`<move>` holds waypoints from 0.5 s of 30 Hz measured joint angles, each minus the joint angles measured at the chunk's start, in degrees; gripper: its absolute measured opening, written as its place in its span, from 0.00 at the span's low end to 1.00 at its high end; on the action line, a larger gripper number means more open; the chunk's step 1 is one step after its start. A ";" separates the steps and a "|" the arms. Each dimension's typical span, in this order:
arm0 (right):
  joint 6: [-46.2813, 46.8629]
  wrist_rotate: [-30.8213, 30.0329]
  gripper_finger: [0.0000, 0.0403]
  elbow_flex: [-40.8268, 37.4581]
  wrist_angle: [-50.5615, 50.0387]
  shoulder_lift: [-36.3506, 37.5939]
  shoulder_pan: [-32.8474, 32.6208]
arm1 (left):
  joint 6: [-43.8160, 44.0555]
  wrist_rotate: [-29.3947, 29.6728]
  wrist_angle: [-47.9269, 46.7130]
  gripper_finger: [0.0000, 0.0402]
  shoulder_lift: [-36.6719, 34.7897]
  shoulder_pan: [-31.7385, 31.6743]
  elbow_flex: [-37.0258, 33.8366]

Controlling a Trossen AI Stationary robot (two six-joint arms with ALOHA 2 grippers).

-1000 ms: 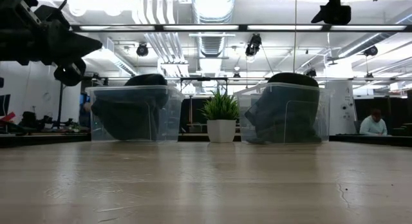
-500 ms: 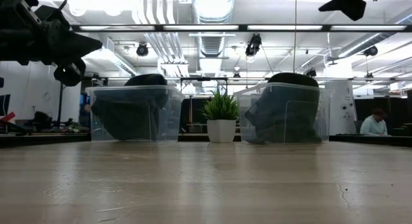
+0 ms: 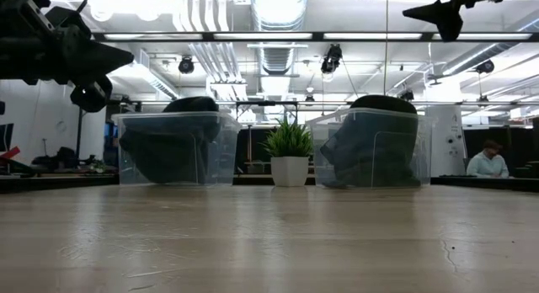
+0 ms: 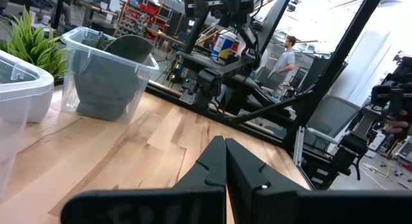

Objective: Pick & Place hat
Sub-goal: Return to Home Position

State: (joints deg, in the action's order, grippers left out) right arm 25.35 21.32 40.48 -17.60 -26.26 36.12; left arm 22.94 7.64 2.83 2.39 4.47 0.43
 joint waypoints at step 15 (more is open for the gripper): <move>3.25 1.65 0.62 -11.41 15.83 7.43 -3.68 | -0.01 -0.04 0.09 0.00 0.00 0.01 -0.01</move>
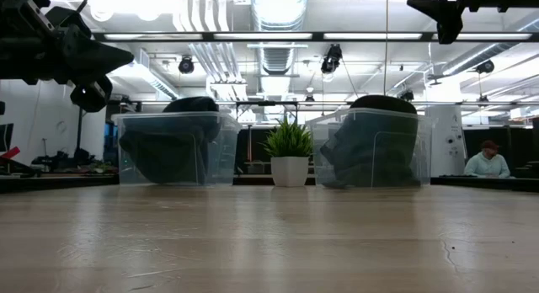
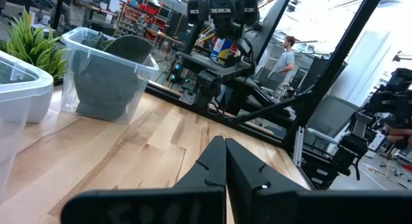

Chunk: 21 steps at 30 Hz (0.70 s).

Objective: Pick & Place hat
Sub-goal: Return to Home Position

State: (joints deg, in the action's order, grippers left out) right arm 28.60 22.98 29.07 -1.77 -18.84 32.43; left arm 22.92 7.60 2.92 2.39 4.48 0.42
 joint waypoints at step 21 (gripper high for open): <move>7.06 -0.48 0.54 -13.68 11.85 16.33 -3.44 | -0.01 -0.02 0.00 0.00 0.02 0.01 0.01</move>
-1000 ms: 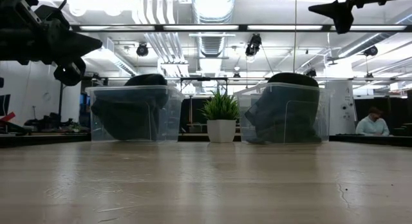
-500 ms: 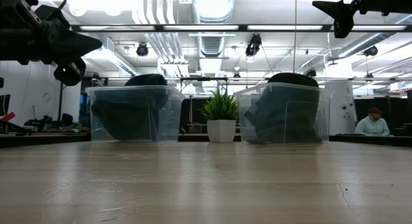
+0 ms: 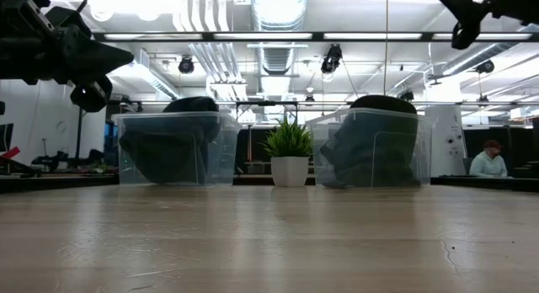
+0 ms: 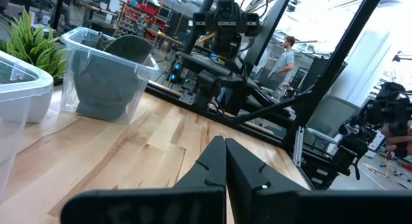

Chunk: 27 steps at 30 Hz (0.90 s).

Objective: Pick & Place hat
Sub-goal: Return to Home Position

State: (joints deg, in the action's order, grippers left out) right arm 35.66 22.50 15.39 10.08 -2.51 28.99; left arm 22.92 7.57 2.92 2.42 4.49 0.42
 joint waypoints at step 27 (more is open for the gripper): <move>8.44 1.57 0.54 -14.35 22.23 2.52 -3.62 | 0.00 -0.02 -0.39 0.00 0.07 -0.01 0.00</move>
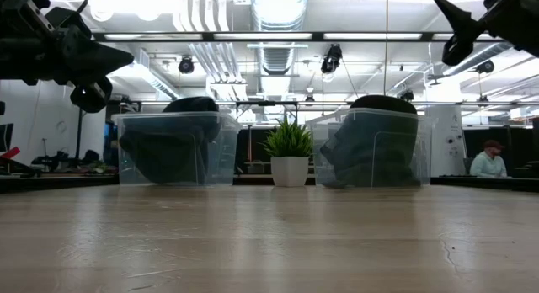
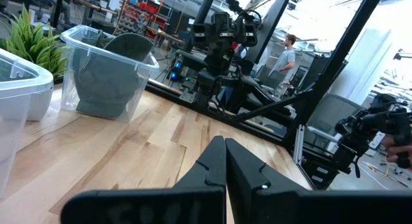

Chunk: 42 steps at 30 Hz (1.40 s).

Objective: Pick & Place hat
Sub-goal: Return to Home Position

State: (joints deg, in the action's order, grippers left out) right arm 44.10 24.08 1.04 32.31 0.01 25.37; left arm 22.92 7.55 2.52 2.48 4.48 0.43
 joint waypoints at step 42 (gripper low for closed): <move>-28.51 -9.20 0.54 -0.55 -20.78 -2.45 -5.54 | 0.00 0.00 0.00 0.00 -0.02 0.01 0.00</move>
State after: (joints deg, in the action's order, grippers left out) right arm 15.59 14.88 0.49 11.53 -2.44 19.84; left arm 22.92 7.56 2.52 2.46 4.49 0.43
